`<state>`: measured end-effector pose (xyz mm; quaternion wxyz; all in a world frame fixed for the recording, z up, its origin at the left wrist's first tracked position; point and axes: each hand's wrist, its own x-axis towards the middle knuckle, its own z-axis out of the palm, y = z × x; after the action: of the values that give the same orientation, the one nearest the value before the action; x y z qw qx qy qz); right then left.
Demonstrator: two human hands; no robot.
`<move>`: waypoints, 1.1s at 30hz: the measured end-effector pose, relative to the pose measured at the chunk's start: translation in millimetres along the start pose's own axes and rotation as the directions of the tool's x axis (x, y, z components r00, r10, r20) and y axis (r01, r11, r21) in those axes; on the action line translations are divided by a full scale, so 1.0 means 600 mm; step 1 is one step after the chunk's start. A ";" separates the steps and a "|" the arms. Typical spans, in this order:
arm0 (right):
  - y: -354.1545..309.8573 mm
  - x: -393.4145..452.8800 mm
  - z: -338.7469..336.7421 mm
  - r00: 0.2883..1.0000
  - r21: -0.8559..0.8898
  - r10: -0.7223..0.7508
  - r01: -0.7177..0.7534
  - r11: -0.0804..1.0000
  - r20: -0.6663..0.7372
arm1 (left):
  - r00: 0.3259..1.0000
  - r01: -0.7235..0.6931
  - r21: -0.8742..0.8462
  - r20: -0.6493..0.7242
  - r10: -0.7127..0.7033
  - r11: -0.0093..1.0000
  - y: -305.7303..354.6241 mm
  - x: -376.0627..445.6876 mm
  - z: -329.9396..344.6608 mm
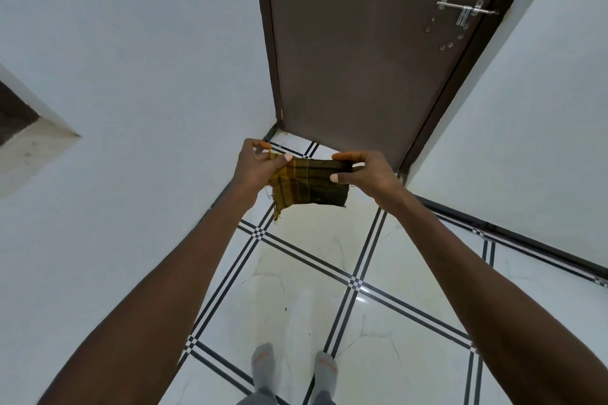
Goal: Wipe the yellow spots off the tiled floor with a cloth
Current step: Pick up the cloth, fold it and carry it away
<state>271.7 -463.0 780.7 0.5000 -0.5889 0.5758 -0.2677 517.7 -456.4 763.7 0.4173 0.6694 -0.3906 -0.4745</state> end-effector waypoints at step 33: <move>0.013 0.009 -0.017 0.965 0.201 -0.097 0.048 0.978 0.242 | 0.963 -0.270 0.339 0.092 0.254 0.901 0.023 -0.069 -0.002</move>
<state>260.5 -469.7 775.8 0.6134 -0.5873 0.4572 -0.2643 506.7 -422.7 789.8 0.3430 0.6630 -0.5642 -0.3528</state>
